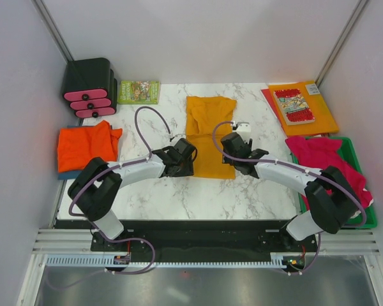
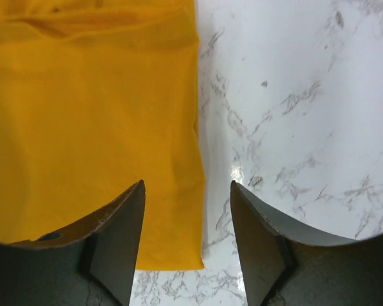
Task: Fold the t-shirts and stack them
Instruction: Fold the folded rectangular tshirt in 1/3 of the way, then grab one side of the 2/3 rectangular tshirt with both arms
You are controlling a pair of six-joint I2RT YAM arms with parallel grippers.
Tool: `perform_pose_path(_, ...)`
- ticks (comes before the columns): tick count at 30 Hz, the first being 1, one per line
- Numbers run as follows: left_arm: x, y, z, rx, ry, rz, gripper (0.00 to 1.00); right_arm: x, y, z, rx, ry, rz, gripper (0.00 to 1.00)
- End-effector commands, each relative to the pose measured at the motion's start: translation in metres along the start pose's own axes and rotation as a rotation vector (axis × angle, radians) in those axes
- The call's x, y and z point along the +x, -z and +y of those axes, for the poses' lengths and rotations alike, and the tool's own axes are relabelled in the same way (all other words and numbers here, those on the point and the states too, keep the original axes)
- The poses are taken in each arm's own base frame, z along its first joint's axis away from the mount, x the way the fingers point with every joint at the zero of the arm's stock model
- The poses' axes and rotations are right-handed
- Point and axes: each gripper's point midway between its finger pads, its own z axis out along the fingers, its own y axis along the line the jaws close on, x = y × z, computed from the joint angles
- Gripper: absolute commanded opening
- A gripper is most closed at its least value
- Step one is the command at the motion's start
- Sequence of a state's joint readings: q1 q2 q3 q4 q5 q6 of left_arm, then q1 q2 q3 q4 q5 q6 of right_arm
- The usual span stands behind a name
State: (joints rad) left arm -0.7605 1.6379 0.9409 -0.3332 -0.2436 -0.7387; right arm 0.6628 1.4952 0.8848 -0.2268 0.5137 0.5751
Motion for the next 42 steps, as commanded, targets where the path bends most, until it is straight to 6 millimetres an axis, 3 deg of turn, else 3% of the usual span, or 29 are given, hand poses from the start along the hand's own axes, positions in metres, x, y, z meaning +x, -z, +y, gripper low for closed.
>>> perform_pose_path(1,-0.010,-0.009,-0.001,-0.007,-0.003,-0.040,0.57,0.005,-0.001,0.019,-0.048,-0.023,-0.005,0.62)
perform_pose_path(10,-0.008,-0.020,0.017,-0.063,0.031,-0.019,0.52,0.013,-0.001,0.023,-0.054,-0.018,0.000,0.62)
perform_pose_path(16,0.013,-0.026,0.026,-0.093,0.059,0.047,0.26,0.022,0.006,0.008,-0.031,-0.043,-0.003,0.62)
perform_pose_path(19,0.017,-0.027,0.030,-0.101,0.063,0.054,0.05,0.031,0.010,0.001,-0.027,-0.051,0.006,0.62)
perform_pose_path(20,0.017,-0.026,0.030,-0.103,0.060,0.055,0.03,0.032,0.011,0.000,-0.025,-0.055,0.008,0.62)
perform_pose_path(28,0.019,-0.026,0.027,-0.086,0.060,0.071,0.02,0.054,0.015,0.012,-0.086,-0.106,0.065,0.64)
perform_pose_path(35,0.022,-0.025,0.030,-0.097,0.055,0.078,0.02,0.076,0.015,0.026,-0.109,-0.101,0.107,0.60)
perform_pose_path(42,0.018,-0.023,0.028,-0.092,0.057,0.070,0.02,0.098,0.014,0.018,-0.075,-0.129,0.153,0.55)
